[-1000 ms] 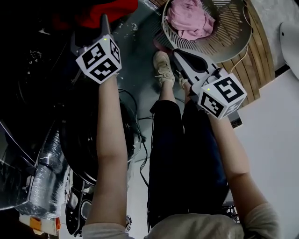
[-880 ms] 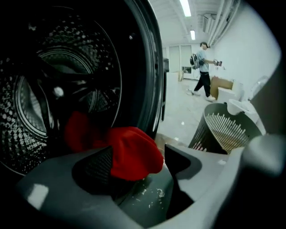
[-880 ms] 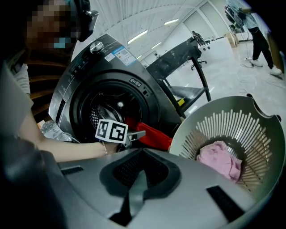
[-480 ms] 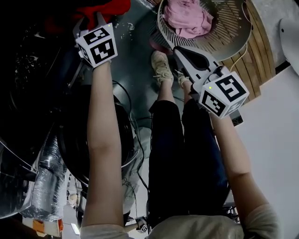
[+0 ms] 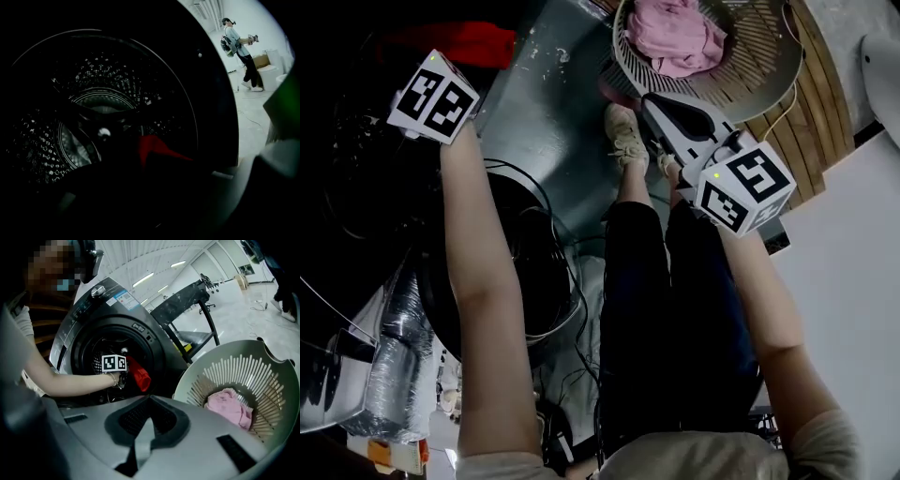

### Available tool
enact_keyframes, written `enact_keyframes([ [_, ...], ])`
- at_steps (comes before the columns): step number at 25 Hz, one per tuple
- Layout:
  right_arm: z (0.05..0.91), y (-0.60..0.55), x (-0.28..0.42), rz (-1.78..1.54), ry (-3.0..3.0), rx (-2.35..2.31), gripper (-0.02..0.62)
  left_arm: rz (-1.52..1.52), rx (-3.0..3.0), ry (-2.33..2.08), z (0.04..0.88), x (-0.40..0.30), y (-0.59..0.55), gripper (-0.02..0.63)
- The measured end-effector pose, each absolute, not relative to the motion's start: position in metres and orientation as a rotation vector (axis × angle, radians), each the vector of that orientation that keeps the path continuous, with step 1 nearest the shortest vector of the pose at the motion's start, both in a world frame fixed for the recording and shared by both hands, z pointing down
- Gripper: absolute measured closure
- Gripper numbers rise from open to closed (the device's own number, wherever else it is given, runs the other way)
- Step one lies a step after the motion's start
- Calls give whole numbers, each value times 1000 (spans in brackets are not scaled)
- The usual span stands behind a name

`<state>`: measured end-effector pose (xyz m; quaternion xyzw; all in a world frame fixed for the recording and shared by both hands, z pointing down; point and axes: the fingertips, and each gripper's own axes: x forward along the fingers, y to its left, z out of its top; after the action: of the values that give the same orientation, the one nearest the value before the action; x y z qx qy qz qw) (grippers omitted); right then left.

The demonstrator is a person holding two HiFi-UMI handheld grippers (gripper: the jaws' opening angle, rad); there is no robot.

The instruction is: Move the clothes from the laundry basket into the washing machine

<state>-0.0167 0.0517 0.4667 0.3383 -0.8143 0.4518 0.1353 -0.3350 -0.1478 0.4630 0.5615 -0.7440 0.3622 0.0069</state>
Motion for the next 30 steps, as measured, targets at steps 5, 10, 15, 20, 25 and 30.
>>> enact_keyframes([
  [5,472,64,-22,1327,-2344,950,584,1027,1691,-2035,527,-317,-123,307],
  [10,467,71,-26,1340,-2372,898,584,930,1797,-1919,534,-273,-73,307],
  [15,471,62,-18,1344,-2366,938,584,1417,1900,-1592,594,-241,-57,290],
  [20,478,57,-11,1308,-2355,918,585,1305,1871,-1531,584,-249,-70,513],
  [25,481,55,-2,1262,-2353,879,584,1276,1899,-1865,532,-289,-98,557],
  [30,484,40,18,1200,-2333,915,585,1216,1710,-2126,522,-341,-162,545],
])
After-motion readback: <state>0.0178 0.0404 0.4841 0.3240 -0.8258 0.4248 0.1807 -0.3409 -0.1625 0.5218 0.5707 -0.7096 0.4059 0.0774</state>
